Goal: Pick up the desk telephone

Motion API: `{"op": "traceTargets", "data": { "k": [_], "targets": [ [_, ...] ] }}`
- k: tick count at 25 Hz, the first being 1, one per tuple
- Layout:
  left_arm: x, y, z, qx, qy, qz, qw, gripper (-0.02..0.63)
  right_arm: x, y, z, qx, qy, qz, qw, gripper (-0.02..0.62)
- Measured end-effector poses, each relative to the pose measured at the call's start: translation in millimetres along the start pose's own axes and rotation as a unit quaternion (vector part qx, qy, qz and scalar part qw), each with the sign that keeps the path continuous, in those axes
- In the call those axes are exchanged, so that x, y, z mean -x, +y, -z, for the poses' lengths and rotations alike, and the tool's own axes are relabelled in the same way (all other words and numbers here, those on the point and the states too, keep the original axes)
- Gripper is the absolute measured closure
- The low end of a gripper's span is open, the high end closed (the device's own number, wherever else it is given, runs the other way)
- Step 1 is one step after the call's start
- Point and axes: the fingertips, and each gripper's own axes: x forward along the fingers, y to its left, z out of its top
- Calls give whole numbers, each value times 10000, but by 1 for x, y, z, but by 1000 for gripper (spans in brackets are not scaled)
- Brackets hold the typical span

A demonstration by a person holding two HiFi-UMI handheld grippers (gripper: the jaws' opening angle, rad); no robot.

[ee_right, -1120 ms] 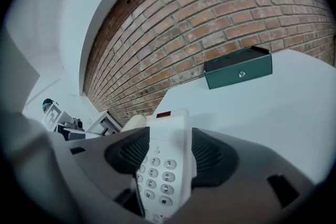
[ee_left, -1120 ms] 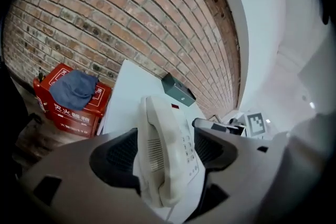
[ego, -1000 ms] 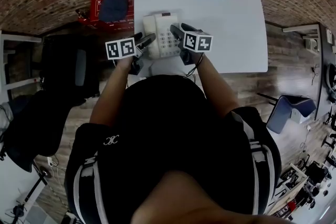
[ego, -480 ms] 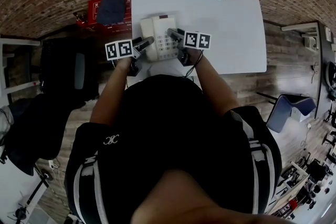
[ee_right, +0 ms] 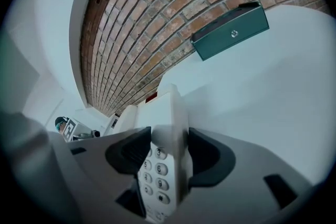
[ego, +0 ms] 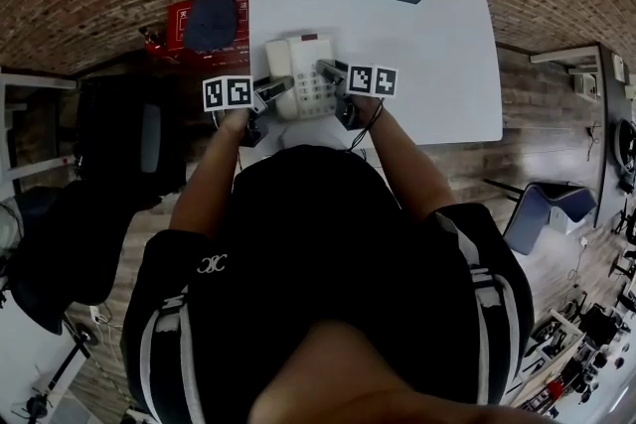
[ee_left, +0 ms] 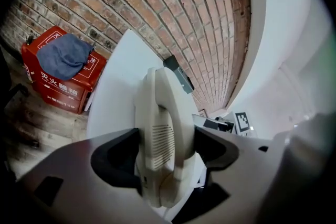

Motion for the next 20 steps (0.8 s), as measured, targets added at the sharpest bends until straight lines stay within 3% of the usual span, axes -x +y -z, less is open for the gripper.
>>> {"op": "traceTargets", "data": {
  "k": [7,12,20],
  "targets": [
    [8,-10,-1,-296,-24,-129,9995,278,10,14,-7,303,-151,28,9994,383],
    [24,-26,-15,-424,-461,-136,9979,282,21,30,-19,232,-449,-27,9987,387],
    [45,-66,-42,-752,-890,-30,9932,287,50,65,-58,721,-958,-16,9928,388]
  ]
}}
